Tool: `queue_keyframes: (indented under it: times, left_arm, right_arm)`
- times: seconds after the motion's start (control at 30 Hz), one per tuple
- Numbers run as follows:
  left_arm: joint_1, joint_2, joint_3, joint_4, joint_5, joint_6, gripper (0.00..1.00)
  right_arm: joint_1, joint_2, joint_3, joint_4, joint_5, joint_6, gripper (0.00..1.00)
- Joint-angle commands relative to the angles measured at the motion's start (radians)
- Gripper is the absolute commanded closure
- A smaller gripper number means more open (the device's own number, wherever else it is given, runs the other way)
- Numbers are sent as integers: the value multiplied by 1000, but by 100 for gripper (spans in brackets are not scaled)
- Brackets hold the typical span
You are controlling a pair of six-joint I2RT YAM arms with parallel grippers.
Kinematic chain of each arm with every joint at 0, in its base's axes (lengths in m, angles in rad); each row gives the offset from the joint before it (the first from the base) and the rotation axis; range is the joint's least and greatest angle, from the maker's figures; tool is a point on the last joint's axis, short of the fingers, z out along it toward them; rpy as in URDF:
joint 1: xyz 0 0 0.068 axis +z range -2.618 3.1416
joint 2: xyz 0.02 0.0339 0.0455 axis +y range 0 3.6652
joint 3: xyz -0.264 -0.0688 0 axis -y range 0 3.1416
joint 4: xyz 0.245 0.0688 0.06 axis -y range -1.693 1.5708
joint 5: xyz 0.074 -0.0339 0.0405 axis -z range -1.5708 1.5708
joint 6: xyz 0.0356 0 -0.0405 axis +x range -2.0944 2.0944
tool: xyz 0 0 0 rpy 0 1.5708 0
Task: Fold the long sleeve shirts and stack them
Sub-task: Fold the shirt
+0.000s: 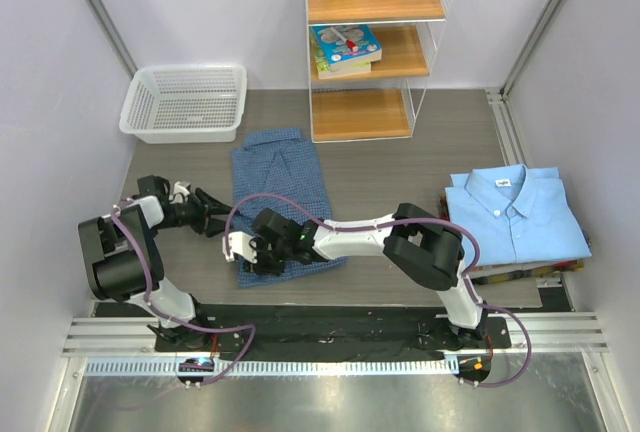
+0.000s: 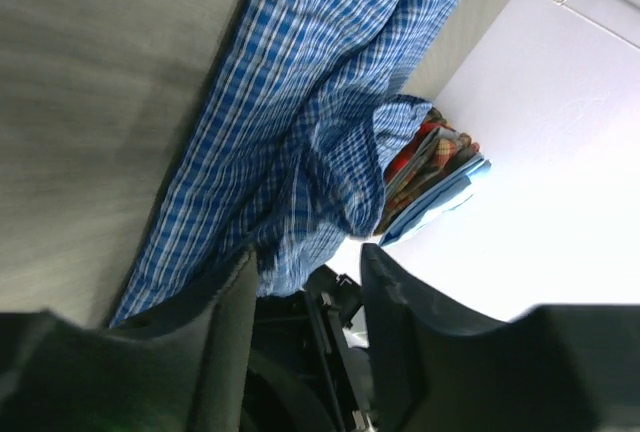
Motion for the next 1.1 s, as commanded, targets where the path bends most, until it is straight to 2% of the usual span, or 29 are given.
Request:
queue_keyframes:
  times: [0.0,0.1,0.13,0.3,0.43,0.53,0.57,0.6,0.7,0.73,0.77,0.8,0.83,0.87,0.9,0.93,0.97,1.03,1.07]
  left_arm:
    - [-17,12,-18,196,69,-158,57]
    - [-32,32,1,279,84,-214,68]
    - [-40,36,8,319,86,-226,77]
    - [-58,67,63,408,60,-296,100]
    - [-80,70,140,401,12,-279,100]
    - [-118,65,209,246,-95,-153,100]
    - [-130,65,273,181,-192,-30,100]
    - [-153,67,306,27,-259,23,100]
    - [-159,71,378,-116,-388,184,100]
    - [-159,58,389,-133,-394,227,98]
    - [-156,50,398,-136,-384,264,92]
    - [-153,42,428,-147,-320,401,85]
    - [-152,39,459,-238,-287,497,75]
    - [-152,36,491,-289,-258,608,69]
    - [-146,30,531,-344,-231,790,63]
    - [-114,19,542,-405,-179,871,58]
    - [-91,-11,544,-423,-151,917,55]
    - [-49,-28,559,-431,-67,985,48]
    - [-26,-18,580,-516,-27,1035,48]
  right_arm:
    - [-5,23,13,-14,-8,-13,65]
    - [-5,29,21,-17,-8,-18,65]
    - [-5,31,22,-17,-9,-16,65]
    - [-7,34,22,-20,-14,-19,66]
    - [-7,33,22,-20,-14,-18,66]
    - [-8,30,19,-24,-16,-19,66]
    - [-8,29,19,-24,-16,-19,66]
    - [-11,26,18,-26,-14,-19,66]
    - [-14,19,16,-31,-17,-24,66]
    - [-13,16,16,-35,-19,-24,66]
    - [-14,11,16,-37,-23,-22,65]
    - [-13,8,30,-40,-28,-21,64]
    - [-13,5,39,-56,-31,-19,62]
    - [-13,-3,51,-67,-40,-15,60]
    - [-13,-7,85,-78,-45,-11,57]
    - [-13,-12,105,-116,-49,-11,53]
    - [-16,-29,123,-133,-54,-2,48]
    - [-19,-55,172,-182,-62,7,45]
    - [-23,-67,189,-204,-68,7,43]
